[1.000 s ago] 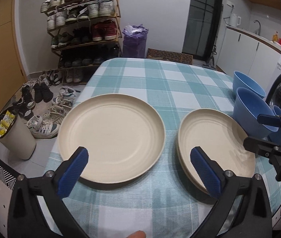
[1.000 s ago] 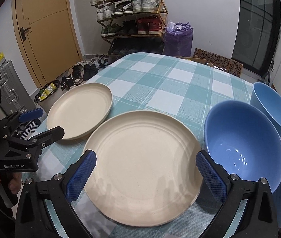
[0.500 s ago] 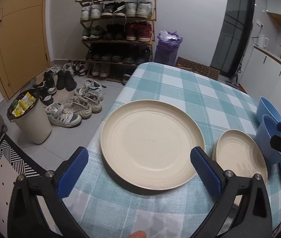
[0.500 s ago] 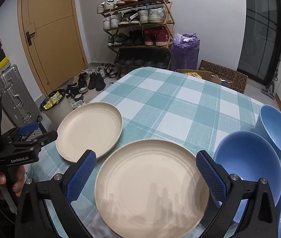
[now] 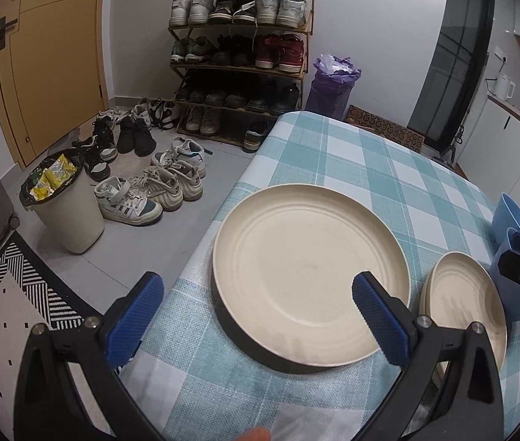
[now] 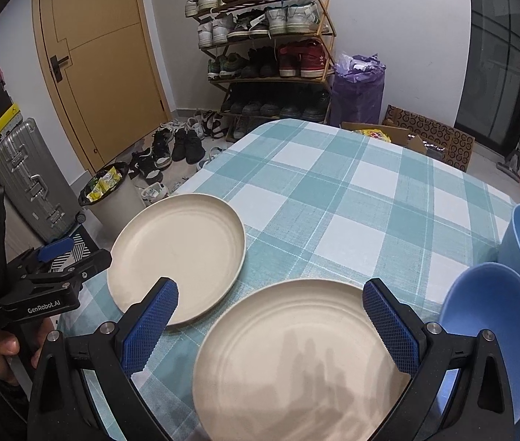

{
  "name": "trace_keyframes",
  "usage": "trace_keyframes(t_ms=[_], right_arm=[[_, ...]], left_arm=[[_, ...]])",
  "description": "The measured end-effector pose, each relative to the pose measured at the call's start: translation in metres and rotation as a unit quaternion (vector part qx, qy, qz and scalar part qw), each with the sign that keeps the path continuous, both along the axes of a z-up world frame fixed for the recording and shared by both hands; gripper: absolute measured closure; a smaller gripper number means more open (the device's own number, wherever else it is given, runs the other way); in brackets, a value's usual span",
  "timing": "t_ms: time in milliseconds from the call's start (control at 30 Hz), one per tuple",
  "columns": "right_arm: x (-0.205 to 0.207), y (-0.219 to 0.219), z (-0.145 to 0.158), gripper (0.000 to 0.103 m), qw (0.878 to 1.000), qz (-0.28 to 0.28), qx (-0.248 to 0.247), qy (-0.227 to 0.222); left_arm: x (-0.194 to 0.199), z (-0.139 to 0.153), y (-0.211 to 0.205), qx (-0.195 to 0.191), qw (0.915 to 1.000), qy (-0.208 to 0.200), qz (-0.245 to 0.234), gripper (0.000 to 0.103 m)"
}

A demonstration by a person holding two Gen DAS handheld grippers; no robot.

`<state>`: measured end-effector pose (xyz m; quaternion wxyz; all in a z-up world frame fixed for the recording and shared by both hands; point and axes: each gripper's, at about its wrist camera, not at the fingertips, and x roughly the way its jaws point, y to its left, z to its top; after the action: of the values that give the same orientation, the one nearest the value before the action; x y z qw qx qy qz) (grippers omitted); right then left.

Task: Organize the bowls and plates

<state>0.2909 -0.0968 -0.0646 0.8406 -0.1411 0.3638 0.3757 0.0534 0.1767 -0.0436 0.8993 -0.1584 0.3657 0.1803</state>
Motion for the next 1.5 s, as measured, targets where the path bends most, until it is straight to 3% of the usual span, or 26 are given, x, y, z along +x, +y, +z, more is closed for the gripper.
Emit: trace_keyframes(t_ms=[867, 1367, 1500], right_arm=[[0.038, 0.064, -0.05, 0.001, 0.997, 0.013, -0.044, 0.054], [0.047, 0.089, -0.071, 0.001, 0.996, 0.028, -0.071, 0.052], [0.048, 0.094, -0.076, 0.006, 0.995, 0.032, -0.078, 0.052]], left_arm=[[0.012, -0.034, 0.032, -0.02, 0.9983, 0.042, 0.035, 0.0], [0.017, -0.048, 0.041, -0.036, 0.9971, 0.056, 0.036, 0.0], [0.017, -0.049, 0.04, -0.037, 0.9973, 0.056, 0.029, 0.002]])
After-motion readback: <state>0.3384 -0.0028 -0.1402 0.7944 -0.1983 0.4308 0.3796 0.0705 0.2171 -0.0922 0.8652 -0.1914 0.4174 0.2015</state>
